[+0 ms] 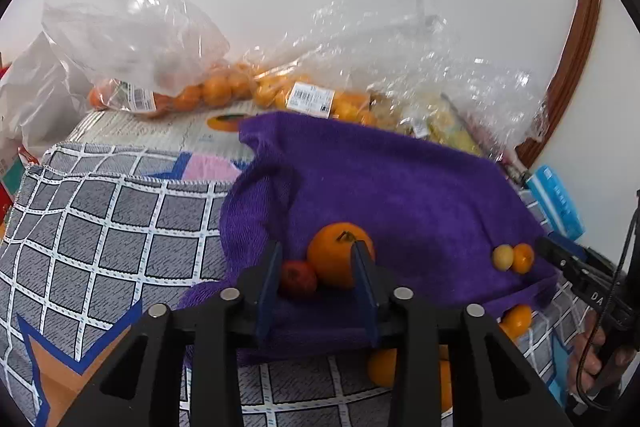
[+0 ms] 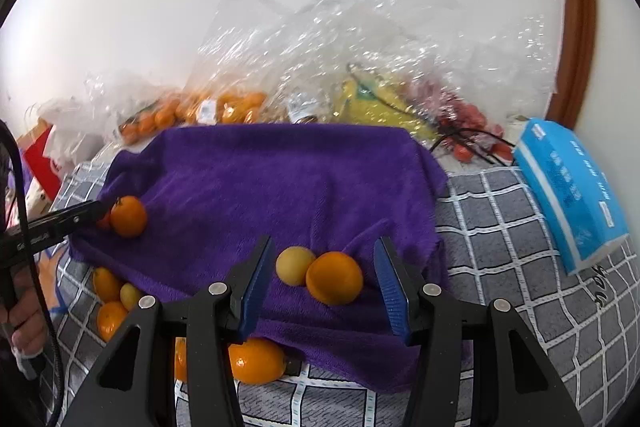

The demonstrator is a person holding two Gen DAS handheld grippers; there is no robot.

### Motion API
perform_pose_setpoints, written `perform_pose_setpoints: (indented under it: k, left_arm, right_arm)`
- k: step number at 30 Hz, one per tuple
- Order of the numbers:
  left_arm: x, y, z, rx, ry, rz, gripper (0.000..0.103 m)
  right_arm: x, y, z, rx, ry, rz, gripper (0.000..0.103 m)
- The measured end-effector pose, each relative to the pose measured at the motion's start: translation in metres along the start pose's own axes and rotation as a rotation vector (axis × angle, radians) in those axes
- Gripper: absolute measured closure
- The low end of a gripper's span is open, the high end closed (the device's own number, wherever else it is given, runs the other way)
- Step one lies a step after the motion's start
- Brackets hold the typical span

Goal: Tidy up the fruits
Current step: 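Open the right tool beside the yellow fruit while the left tool releases the red fruit by the tangerine, then reach the right tool to a large orange on the bed and close on it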

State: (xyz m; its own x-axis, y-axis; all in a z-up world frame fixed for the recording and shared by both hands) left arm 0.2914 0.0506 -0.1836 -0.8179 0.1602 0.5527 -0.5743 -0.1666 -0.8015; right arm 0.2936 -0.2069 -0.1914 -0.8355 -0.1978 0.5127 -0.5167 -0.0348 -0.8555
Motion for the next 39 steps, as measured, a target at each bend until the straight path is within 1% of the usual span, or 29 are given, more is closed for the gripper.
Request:
perform_pose_setpoints:
  k: [5, 9, 11, 15, 19, 27, 29, 33, 37, 39]
  left_arm:
    - [0.009, -0.006, 0.006, 0.013, 0.026, 0.043, 0.062]
    - [0.017, -0.011, 0.013, -0.022, 0.031, 0.082, 0.058]
    - [0.02, -0.012, 0.016, -0.037, 0.031, 0.1, 0.058]
    - [0.024, -0.014, 0.02, -0.046, 0.037, 0.107, 0.056]
    - [0.029, -0.015, 0.021, -0.041, 0.056, 0.115, 0.053]
    - [0.035, -0.017, 0.023, -0.036, 0.069, 0.124, 0.051]
    - [0.036, -0.018, 0.023, -0.033, 0.074, 0.127, 0.051]
    - [0.036, -0.018, 0.022, -0.029, 0.076, 0.124, 0.051]
    - [0.033, -0.016, 0.022, -0.029, 0.073, 0.106, 0.051]
    - [0.032, -0.015, 0.021, -0.03, 0.068, 0.102, 0.051]
  right_arm:
    - [0.005, -0.002, -0.003, -0.005, 0.007, 0.009, 0.052]
    - [0.013, 0.002, -0.015, 0.025, -0.001, -0.003, 0.056]
    - [0.019, 0.007, -0.02, 0.046, 0.011, -0.01, 0.056]
    - [0.034, 0.019, -0.027, 0.055, 0.015, -0.017, 0.056]
    - [0.04, 0.035, -0.034, 0.039, -0.009, -0.05, 0.056]
    - [0.031, 0.061, -0.045, 0.018, -0.037, -0.111, 0.056]
    - [0.025, 0.066, -0.045, 0.016, -0.028, -0.131, 0.056]
    - [0.019, 0.067, -0.042, 0.019, -0.003, -0.134, 0.056]
    - [0.007, 0.074, -0.038, 0.02, 0.011, -0.166, 0.056]
    - [0.002, 0.078, -0.035, 0.022, 0.026, -0.182, 0.061]
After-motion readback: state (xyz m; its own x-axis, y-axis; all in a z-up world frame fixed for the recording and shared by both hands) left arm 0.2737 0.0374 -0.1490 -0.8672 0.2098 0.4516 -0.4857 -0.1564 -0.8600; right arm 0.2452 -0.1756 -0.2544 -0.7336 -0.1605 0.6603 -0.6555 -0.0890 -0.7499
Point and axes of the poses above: each gripper's, at about its wrist camera, not at the fingertips, and x roughly against the way its jaws point, z to its right, y to its underside, the point moved 9 cm from there along -x, roughly the way its jaws point, and after that the axes turned 8 degrees about z, right-handed, at the moved point
